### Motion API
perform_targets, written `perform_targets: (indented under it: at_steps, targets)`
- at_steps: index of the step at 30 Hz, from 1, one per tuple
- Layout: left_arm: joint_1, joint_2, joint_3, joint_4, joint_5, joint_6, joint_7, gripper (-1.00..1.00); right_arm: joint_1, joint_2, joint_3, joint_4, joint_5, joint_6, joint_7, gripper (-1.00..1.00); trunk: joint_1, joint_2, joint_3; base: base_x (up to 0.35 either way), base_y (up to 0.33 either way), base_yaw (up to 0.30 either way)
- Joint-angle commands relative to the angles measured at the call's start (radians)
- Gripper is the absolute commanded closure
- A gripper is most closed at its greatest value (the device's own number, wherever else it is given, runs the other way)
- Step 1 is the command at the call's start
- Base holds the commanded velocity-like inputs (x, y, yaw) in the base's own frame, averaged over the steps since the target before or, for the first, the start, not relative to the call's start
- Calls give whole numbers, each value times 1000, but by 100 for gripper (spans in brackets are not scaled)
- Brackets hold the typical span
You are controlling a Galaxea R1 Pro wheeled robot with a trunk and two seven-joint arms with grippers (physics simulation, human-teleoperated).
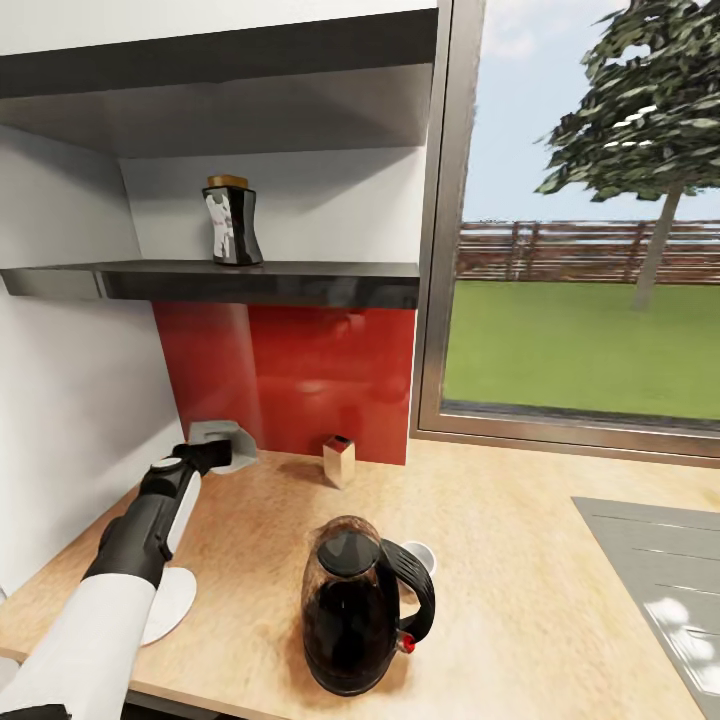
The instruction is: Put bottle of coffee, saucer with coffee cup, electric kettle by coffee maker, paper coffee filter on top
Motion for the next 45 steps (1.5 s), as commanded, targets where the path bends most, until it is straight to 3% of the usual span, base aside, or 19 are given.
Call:
perform_targets:
  at_steps: [1, 5, 11, 33, 45]
  targets:
    - [2, 0, -2, -23, -3, 31, -1, 100, 0, 0, -1, 1, 0, -3, 1, -100, 0, -1, 0, 0, 0, 0]
    - [10, -2, -5, -85, -2, 98, -5, 100, 0, 0, -1, 1, 0, -3, 2, -100, 0, -1, 0, -27, 0, 0]
    - [13, -2, -8, -166, -2, 119, -6, 100, 0, 0, -1, 3, 2, -3, 1, -100, 0, -1, 0, -280, 0, 0]
    - [23, -1, -8, -174, -2, 118, -6, 100, 0, -3, -2, 2, 2, -3, 2, -100, 0, -1, 0, -343, 0, -21]
    - [138, 5, -5, -175, -2, 102, -11, 100, 0, -6, -3, 0, 2, -3, 0, -100, 0, -1, 0, -344, 0, -256]
